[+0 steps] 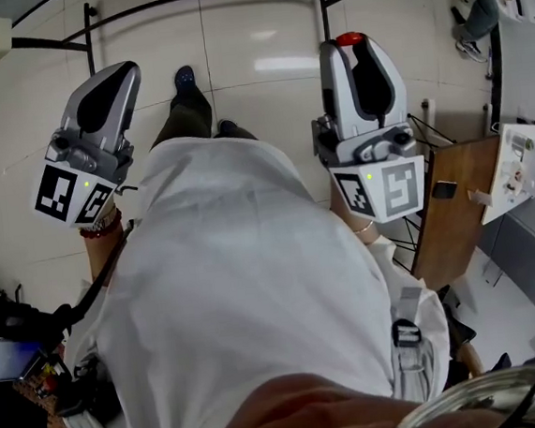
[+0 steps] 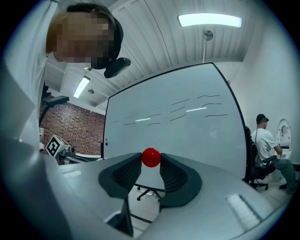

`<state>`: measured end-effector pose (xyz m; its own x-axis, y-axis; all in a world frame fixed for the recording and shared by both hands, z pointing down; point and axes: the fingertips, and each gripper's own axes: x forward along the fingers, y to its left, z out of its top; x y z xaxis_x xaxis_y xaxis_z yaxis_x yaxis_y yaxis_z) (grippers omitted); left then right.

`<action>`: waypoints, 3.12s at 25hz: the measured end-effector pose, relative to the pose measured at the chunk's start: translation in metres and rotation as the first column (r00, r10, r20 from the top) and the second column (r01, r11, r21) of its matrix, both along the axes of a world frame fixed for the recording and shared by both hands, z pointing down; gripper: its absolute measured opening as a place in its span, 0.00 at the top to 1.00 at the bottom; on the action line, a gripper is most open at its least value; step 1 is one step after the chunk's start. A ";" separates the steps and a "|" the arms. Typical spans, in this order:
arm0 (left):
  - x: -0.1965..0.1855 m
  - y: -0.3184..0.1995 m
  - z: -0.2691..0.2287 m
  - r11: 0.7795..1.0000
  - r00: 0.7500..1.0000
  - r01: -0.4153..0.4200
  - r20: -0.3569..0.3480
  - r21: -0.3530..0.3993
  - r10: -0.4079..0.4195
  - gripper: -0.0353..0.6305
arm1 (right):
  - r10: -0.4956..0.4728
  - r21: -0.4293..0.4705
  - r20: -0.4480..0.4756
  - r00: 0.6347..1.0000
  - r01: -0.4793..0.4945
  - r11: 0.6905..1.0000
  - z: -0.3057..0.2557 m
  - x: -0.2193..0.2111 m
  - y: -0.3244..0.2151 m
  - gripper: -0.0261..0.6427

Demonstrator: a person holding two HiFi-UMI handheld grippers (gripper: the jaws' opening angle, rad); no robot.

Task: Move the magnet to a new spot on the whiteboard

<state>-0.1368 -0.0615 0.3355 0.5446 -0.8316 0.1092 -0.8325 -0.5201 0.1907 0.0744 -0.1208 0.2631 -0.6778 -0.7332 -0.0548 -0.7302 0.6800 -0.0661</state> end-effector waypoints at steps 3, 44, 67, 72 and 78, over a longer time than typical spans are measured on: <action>0.009 0.003 0.003 1.000 1.000 0.005 0.011 -0.013 -0.005 0.94 | -0.028 -0.006 0.007 1.000 0.028 1.000 -0.002 0.000 -0.001 0.77; 0.099 -0.029 -0.056 0.931 0.951 -0.310 0.050 0.194 0.306 0.94 | 0.134 0.261 -0.090 0.987 -0.106 0.959 -0.074 -0.014 -0.079 0.77; 0.046 0.020 -0.020 0.975 0.970 -0.209 -0.107 0.074 0.217 0.94 | 0.113 0.141 0.003 0.994 -0.112 0.984 -0.047 0.000 0.005 0.77; 0.028 0.001 -0.044 0.978 0.983 -0.155 -0.074 0.137 0.166 0.94 | 0.106 0.139 0.015 0.994 -0.107 0.984 -0.038 0.005 0.003 0.77; 0.008 -0.007 -0.040 0.994 0.987 -0.084 -0.131 0.071 0.092 0.94 | 0.026 0.106 -0.003 1.000 -0.026 0.994 -0.026 -0.014 -0.017 0.78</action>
<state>-0.1292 -0.0685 0.2952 0.6219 -0.7828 -0.0224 -0.7522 -0.6051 0.2608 0.0603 -0.1374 0.2368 -0.6589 -0.7409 -0.1302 -0.7480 0.6637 0.0086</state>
